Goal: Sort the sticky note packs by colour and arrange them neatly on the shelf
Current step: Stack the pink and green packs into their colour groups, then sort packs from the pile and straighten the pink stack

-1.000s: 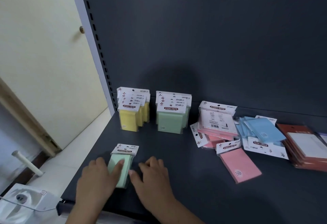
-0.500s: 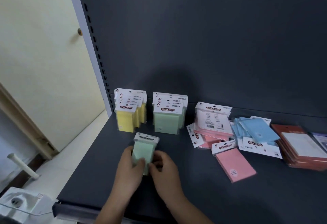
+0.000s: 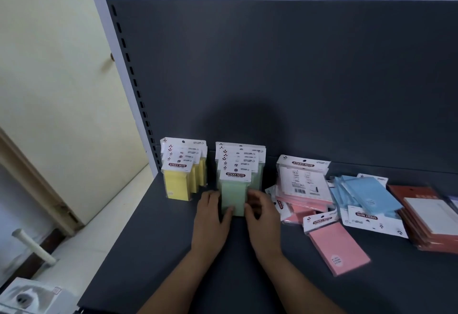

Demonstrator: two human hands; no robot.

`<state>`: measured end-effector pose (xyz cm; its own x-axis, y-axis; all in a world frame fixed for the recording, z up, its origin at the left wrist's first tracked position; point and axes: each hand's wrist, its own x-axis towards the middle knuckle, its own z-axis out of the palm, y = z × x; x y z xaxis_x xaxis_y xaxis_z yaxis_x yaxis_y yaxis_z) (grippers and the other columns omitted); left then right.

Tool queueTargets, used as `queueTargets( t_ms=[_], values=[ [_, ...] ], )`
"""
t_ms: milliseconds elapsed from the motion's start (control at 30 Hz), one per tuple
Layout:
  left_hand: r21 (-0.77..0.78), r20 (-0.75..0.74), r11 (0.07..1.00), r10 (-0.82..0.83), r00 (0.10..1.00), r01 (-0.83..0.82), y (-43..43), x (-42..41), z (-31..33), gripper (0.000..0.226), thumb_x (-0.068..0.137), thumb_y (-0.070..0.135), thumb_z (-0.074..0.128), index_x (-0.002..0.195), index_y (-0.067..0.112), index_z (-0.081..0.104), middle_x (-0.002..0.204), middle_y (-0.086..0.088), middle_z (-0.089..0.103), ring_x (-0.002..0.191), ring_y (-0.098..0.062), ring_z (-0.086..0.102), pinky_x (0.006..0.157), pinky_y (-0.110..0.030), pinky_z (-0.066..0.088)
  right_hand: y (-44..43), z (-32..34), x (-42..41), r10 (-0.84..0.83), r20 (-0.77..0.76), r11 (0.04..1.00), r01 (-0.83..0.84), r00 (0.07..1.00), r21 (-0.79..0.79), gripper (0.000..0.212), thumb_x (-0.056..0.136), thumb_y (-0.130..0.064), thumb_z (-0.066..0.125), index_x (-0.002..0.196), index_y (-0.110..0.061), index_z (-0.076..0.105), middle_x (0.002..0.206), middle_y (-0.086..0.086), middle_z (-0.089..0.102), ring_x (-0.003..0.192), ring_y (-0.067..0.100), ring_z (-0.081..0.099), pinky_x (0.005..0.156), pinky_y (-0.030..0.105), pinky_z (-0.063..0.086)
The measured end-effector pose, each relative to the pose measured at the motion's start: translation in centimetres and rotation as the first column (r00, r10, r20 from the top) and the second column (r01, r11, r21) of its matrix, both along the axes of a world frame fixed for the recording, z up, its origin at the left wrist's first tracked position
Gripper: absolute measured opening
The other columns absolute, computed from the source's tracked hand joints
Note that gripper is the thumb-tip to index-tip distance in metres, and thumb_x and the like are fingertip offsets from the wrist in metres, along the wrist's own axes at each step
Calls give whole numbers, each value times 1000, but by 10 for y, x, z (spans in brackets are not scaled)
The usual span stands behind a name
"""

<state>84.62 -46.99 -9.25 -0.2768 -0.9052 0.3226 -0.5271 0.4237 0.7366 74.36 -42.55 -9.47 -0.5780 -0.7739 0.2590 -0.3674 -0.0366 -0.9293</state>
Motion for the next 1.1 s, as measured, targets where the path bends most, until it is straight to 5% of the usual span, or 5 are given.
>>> queueTargets(
  t_ms=[100, 333, 467, 867, 1100],
  values=[
    [-4, 16, 1000, -3, 1000, 3, -6, -2, -5, 32, 88, 12, 59, 119, 9, 52, 111, -2, 52, 103, -17, 51, 86, -25, 40, -10, -6, -3, -4, -49, 999, 6, 999, 43, 29, 85, -2, 61, 111, -14, 59, 104, -1, 61, 92, 9, 60, 85, 23, 49],
    [-53, 16, 999, -10, 1000, 11, -12, -5, -13, 26, 91, 13, 54, 117, 11, 53, 106, 0, 56, 97, -15, 52, 85, -29, 42, -12, -13, -8, -4, -57, 998, 7, 998, 61, 24, 86, -8, 62, 109, -14, 61, 102, -4, 64, 92, 4, 60, 83, 15, 48],
    [-27, -46, 1000, -14, 999, 13, -13, -4, -13, 29, 92, 14, 53, 122, 12, 52, 110, 1, 57, 99, -15, 54, 87, -32, 45, -12, -12, -9, -11, -64, 998, 15, 998, 66, 22, 86, -8, 63, 107, -15, 63, 99, -4, 64, 88, 2, 60, 77, 6, 43],
    [42, -179, 998, 43, 983, -36, -8, 0, -8, 39, 86, 12, 62, 123, 11, 49, 110, 6, 50, 104, -13, 51, 89, -27, 42, -9, -5, -2, -115, -101, 992, 119, 988, 34, 20, 86, -9, 64, 105, -12, 63, 97, -6, 61, 91, 11, 60, 86, 23, 48],
    [61, -302, 997, 57, 952, -41, 7, 6, -2, 45, 81, -2, 61, 122, 10, 47, 113, 0, 49, 107, -15, 47, 96, -32, 40, 17, 1, 5, -106, -138, 994, 104, 985, -23, 26, 84, -5, 64, 103, -23, 59, 96, -7, 60, 89, 6, 59, 81, 15, 46]
  ],
)
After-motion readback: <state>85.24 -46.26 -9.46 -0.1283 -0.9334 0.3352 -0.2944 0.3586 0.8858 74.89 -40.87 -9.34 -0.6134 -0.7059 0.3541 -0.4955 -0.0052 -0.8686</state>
